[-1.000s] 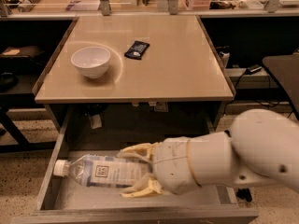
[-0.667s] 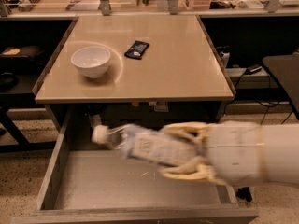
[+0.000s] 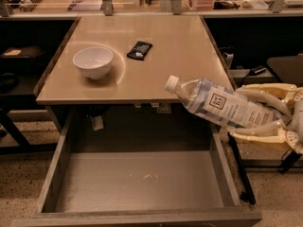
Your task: Pick blue plastic bottle from top drawer and place on counter
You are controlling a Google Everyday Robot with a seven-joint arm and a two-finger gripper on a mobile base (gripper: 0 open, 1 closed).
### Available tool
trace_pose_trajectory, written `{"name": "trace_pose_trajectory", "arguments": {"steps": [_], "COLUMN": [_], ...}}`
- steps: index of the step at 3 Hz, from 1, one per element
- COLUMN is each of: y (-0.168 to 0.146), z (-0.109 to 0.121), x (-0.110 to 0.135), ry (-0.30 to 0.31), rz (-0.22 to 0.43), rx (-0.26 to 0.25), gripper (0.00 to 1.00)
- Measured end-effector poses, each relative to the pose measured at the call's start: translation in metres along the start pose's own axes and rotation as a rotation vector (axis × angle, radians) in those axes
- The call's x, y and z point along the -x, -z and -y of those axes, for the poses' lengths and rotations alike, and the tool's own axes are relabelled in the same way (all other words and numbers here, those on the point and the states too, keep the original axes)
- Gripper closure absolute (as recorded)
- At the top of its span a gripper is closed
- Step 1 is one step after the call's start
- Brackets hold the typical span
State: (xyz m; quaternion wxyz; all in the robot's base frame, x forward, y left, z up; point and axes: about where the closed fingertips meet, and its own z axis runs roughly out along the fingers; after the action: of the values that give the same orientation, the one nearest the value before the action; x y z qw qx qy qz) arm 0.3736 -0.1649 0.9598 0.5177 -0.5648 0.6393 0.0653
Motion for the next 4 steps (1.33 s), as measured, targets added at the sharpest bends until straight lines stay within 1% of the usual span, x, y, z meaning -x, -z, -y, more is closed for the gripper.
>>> {"name": "trace_pose_trajectory", "arguments": {"steps": [1, 2, 3, 4], "y": [-0.006, -0.021, -0.064, -0.117], "z": [0.003, 0.023, 0.066, 0.102], "x": [0.003, -0.002, -0.014, -0.007], "ry": [0.002, -0.004, -0.01, 0.004], "rz": [-0.005, -0.013, -0.027, -0.009], "rx": [-0.002, -0.018, -0.021, 0.002], "gripper": [1.0, 1.0, 1.0, 1.0]}}
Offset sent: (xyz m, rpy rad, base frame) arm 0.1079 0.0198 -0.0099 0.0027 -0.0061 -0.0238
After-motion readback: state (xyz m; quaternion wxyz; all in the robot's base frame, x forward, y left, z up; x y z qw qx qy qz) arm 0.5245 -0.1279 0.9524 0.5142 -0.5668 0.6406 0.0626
